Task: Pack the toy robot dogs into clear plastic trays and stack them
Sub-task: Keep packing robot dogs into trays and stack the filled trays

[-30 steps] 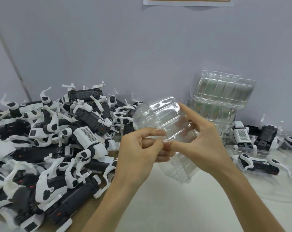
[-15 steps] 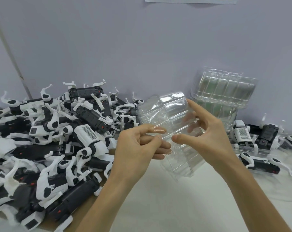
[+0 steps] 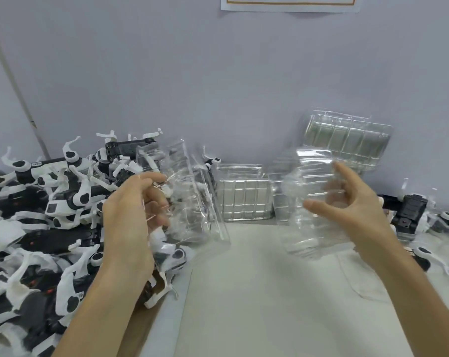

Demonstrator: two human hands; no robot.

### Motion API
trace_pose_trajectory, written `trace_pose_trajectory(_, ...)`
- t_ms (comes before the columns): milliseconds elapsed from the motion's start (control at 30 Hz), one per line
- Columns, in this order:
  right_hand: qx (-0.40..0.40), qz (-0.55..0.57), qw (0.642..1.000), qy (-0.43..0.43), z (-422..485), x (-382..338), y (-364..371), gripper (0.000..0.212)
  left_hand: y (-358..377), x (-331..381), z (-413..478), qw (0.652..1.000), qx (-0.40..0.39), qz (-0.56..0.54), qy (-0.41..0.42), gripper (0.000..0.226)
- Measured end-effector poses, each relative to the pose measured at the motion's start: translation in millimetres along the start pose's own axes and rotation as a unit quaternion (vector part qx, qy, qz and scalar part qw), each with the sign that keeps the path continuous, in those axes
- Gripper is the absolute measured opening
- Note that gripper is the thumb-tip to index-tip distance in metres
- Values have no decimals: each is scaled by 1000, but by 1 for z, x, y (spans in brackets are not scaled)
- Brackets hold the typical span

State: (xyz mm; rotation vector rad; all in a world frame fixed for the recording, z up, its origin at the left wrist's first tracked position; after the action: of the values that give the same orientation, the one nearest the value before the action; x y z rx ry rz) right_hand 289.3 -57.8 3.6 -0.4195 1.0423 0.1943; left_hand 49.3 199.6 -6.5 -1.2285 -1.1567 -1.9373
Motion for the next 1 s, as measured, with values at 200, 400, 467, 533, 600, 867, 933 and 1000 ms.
trace_pose_trajectory(200,-45,-46,986,-152,11,-49,56,90,1,2,1,999,-13,-45,0,30)
trace_pose_trajectory(400,-77,-332,908,-243,80,-63,129,76,-1,2,2,998,-15,-65,-8,29)
trace_pose_trajectory(467,-113,-459,859,-196,98,-37,143,72,0,1,1,997,-18,-68,-14,30)
trace_pose_trajectory(533,-148,-505,840,-132,102,-13,144,68,2,0,0,997,-29,-68,-20,30)
trace_pose_trajectory(600,-117,-386,910,-94,92,-11,134,54,6,-3,0,996,-49,-72,-30,29)
trace_pose_trajectory(867,-231,152,944,183,-14,17,115,47,41,-23,-15,967,-175,-171,-76,18)
trace_pose_trajectory(933,-250,202,934,159,-22,12,106,49,52,-34,-22,952,-216,-192,-96,14)
trace_pose_trajectory(1000,-217,177,953,112,-17,6,87,43,60,-48,-28,947,-242,-176,-119,15)
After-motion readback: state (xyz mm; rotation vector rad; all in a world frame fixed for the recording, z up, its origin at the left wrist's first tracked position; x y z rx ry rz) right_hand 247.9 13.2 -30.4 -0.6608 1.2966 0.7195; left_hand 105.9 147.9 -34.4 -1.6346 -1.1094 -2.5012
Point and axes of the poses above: each hand's wrist, its own z-axis towards the middle knuckle, its own y-axis out of the palm, x = y × z, the point moved 9 cm from there along z, towards the middle knuckle
